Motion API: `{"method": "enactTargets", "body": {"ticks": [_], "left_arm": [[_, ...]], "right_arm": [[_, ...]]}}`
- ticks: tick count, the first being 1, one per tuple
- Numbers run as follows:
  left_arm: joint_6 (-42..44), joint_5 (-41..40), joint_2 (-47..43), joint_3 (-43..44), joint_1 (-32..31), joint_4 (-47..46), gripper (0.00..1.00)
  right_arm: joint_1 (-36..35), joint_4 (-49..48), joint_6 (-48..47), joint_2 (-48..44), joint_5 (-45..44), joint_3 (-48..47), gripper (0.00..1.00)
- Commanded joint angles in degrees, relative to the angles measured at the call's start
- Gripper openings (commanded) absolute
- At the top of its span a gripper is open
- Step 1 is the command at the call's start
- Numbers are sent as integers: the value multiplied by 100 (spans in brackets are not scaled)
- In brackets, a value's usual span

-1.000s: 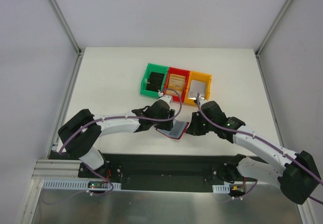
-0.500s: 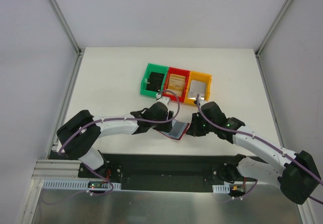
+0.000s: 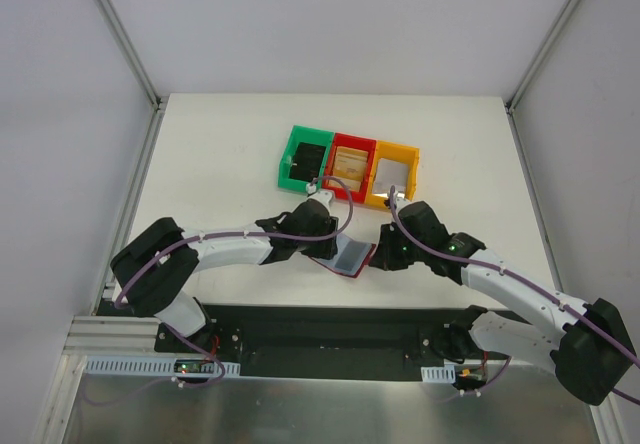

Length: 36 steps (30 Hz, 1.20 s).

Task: Take the credit cards out of the card holder
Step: Remove the credit card from the card holder.

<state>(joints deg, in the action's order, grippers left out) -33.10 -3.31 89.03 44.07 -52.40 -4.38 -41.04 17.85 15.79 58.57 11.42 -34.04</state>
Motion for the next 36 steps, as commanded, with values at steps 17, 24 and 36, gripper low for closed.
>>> {"method": "enactTargets", "body": {"ticks": [17, 24, 36], "left_arm": [[128, 1473, 272, -4, -59, -730, 46], [436, 1710, -123, -92, -244, -1223, 52], [946, 2677, 17, 286, -640, -1240, 55]], "right_arm": [[-27, -62, -41, 85, 88, -32, 0], [-27, -62, -50, 111, 88, -32, 0], [-36, -80, -59, 129, 53, 21, 0]]}}
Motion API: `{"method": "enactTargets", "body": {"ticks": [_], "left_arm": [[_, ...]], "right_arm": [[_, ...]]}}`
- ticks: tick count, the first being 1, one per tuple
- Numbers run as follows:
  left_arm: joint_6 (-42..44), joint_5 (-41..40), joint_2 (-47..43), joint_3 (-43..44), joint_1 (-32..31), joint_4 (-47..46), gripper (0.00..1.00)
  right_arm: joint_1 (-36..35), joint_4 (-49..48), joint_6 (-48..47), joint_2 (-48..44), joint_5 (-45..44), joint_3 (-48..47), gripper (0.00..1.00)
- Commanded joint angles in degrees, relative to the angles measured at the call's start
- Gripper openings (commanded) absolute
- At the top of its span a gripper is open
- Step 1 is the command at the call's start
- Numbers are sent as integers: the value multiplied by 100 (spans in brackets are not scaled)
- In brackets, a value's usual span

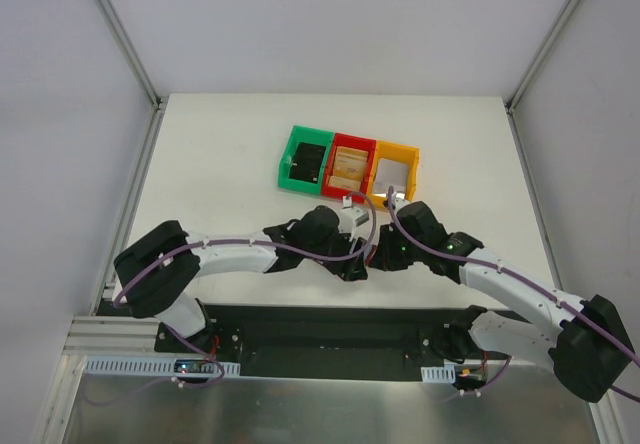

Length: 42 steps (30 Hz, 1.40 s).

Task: Take the credit cards out of the card holder
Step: Remove the credit card from the card holder.

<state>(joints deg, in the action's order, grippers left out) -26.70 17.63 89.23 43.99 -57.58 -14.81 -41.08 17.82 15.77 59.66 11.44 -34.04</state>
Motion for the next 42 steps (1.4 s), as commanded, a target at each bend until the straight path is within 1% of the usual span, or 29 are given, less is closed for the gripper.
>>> {"method": "enactTargets", "body": {"ticks": [1, 3, 6, 10, 13, 15, 17, 19, 21, 25, 27, 29, 31, 33, 36, 38, 39, 42], "left_arm": [[332, 636, -11, 329, -130, -198, 55], [384, 707, -98, 339, -130, -189, 56], [507, 576, -388, 365, -130, -58, 57], [604, 58, -932, 321, -61, 145, 59], [263, -268, -1267, 111, 264, 180, 59], [-62, -461, -1364, -100, 606, 180, 59], [-308, -523, -1312, -267, 905, 259, 59], [-432, -759, -1207, -347, 1047, 408, 58], [-468, -1085, -1154, -408, 1065, 496, 58], [-547, -1533, -1013, -382, 1091, 698, 58], [-565, -1683, -943, -347, 1135, 786, 58], [-591, -1719, -890, -338, 1179, 822, 58], [-626, -1728, -864, -347, 1197, 822, 58], [-661, -1876, -820, -347, 1205, 813, 58], [-696, -1965, -671, -312, 1214, 752, 57], [-723, -1948, -565, -268, 1206, 707, 56], [-740, -1956, -512, -242, 1214, 699, 56], [-758, -1921, -433, -224, 1214, 690, 56]], "right_arm": [[-23, -77, -56, 28, 42, 47, 0], [-14, -77, -65, 20, 25, 55, 0], [-14, -77, -65, -7, -2, 99, 0], [-14, -77, -65, -59, -19, 152, 0], [-14, -77, -56, -95, -28, 161, 0], [-23, -60, -57, -130, -45, 179, 0], [-23, -42, -65, -156, -72, 196, 0], [-5, 54, -65, -182, -177, 214, 1], [-5, 159, -92, -218, -265, 214, 8], [74, 326, -74, -367, -379, 223, 34], [74, 493, -65, -472, -519, 179, 45], [74, 765, -65, -604, -730, 47, 51], [74, 968, -91, -771, -854, -93, 53], [56, 881, -74, -903, -741, -129, 52], [-58, 417, 110, -659, -258, -59, 43], [-163, 109, 285, -316, -29, 20, 41], [-198, -75, 399, -184, -2, 81, 41], [-199, -507, 760, -51, -159, 380, 50]]}}
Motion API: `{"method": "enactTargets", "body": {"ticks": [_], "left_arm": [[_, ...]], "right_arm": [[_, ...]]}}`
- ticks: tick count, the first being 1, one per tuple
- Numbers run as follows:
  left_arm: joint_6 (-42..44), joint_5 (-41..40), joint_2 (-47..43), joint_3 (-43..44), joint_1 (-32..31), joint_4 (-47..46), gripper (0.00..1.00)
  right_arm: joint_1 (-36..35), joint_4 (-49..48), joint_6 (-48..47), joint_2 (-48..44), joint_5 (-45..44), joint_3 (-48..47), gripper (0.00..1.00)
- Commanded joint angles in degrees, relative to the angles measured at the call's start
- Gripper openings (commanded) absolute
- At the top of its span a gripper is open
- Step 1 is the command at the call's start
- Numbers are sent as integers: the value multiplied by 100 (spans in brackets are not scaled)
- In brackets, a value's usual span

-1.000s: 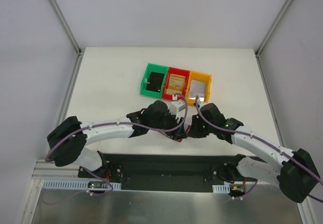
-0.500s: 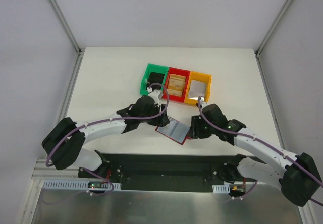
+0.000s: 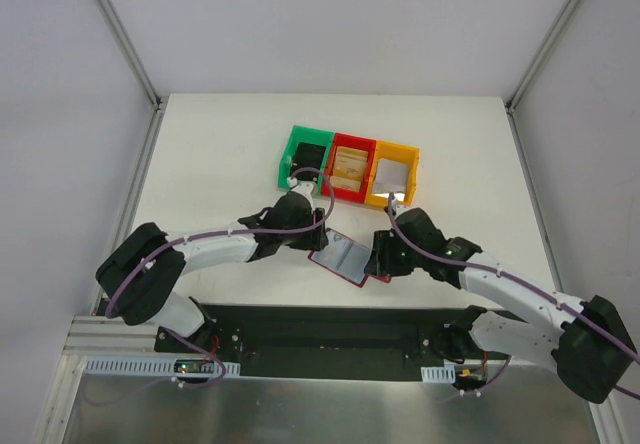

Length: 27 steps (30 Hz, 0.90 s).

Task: Take the credit cards out of the card holder
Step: Remove the credit card from the card holder.

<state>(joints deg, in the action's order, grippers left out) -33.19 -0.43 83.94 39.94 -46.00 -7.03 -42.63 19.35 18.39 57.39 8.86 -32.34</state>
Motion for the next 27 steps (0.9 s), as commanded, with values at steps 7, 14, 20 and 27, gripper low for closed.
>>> {"method": "enactTargets", "body": {"ticks": [7, 14, 20, 27], "left_arm": [[-100, 446, 245, 93, 47, -316, 55], [-223, 649, 184, -302, 56, -545, 53], [-355, 693, 61, -689, 47, -756, 50], [-495, 895, 0, -970, 38, -1011, 42]], "right_arm": [[35, -889, 657, 703, -121, 316, 59], [562, -1117, 420, 1301, -104, 246, 59], [703, -1232, 121, 1802, 1, -9, 58], [739, -1355, -90, 2435, 239, -501, 53]]}}
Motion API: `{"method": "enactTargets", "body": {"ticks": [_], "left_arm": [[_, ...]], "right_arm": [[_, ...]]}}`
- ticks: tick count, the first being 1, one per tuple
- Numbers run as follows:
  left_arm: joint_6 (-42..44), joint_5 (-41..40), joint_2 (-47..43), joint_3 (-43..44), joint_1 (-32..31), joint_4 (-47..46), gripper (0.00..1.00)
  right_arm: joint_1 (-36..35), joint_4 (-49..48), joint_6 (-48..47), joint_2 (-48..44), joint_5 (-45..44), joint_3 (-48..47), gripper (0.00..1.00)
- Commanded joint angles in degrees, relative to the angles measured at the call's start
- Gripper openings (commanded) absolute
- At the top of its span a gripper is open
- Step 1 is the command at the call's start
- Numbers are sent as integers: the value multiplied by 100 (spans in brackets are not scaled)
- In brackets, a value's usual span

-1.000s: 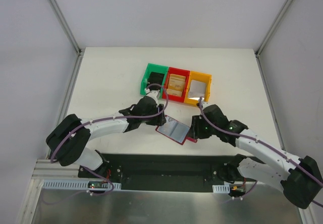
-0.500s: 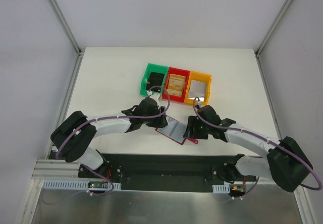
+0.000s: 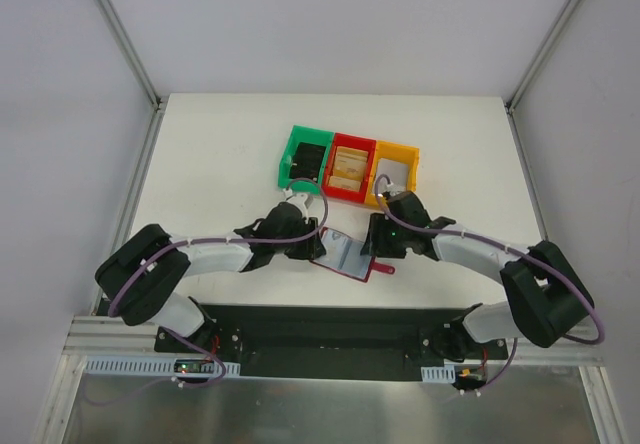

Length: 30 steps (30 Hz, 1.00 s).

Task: Take the credit cards out of the card holder
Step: Remove the credit card from the card holder.

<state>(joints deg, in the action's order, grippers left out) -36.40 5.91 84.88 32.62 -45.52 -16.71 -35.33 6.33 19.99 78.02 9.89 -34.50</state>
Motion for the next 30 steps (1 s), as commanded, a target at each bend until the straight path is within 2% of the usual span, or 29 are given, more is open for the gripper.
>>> {"method": "enactTargets", "body": {"ticks": [1, 6, 11, 19, 23, 26, 30], "left_arm": [[-209, 270, -138, -291, -19, -95, 40], [-332, 218, -402, -572, -98, -192, 35], [-473, 33, -753, -853, -159, -131, 34], [-350, -747, -1570, -828, -150, 825, 54], [-262, -1092, -2044, -705, -142, 1213, 57], [-227, -909, -2318, -669, -124, 1118, 57], [-78, -162, -2363, -696, -124, 302, 57]], "right_arm": [[26, -44, -285, 442, 153, -364, 52], [88, 105, -495, 749, 206, -759, 46], [88, 386, -698, 855, 92, -988, 48], [114, 887, -777, 347, -356, -953, 56], [114, 1230, -856, -93, -628, -971, 56], [88, 1152, -874, -514, -507, -884, 55], [53, 108, -690, -1191, 65, -427, 54]]}}
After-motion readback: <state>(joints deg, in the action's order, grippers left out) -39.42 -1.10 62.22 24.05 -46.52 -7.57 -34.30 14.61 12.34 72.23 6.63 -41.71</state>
